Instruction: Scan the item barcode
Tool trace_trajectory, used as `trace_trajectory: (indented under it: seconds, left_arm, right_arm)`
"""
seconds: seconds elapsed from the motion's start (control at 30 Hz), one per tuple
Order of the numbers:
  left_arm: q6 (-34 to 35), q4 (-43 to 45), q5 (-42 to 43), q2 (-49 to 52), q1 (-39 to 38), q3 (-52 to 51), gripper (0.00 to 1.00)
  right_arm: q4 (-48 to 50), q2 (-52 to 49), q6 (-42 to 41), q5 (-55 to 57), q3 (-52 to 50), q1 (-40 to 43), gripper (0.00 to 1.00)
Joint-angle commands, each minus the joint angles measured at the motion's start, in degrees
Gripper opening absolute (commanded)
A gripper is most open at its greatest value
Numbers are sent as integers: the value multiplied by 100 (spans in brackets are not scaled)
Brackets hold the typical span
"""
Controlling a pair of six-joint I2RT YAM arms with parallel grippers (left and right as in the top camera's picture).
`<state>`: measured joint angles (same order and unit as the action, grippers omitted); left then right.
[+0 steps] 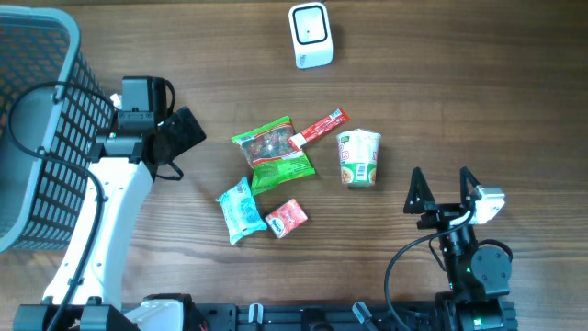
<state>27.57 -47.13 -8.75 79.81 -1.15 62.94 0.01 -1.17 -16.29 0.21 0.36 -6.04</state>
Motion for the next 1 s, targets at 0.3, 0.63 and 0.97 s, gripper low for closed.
trace_trajectory:
  seconds: [0.3, 0.63, 0.97]
  left_arm:
    - [31, -7, -55, -107, 26, 7, 100]
    - [31, -7, -55, -107, 26, 7, 100]
    - [31, -7, -55, -107, 26, 7, 100]
  right_arm:
    - [35, 37, -39, -31, -7, 13, 100]
    - [35, 37, -39, -31, -7, 13, 100]
    - [17, 37, -999, -525, -4, 13, 100]
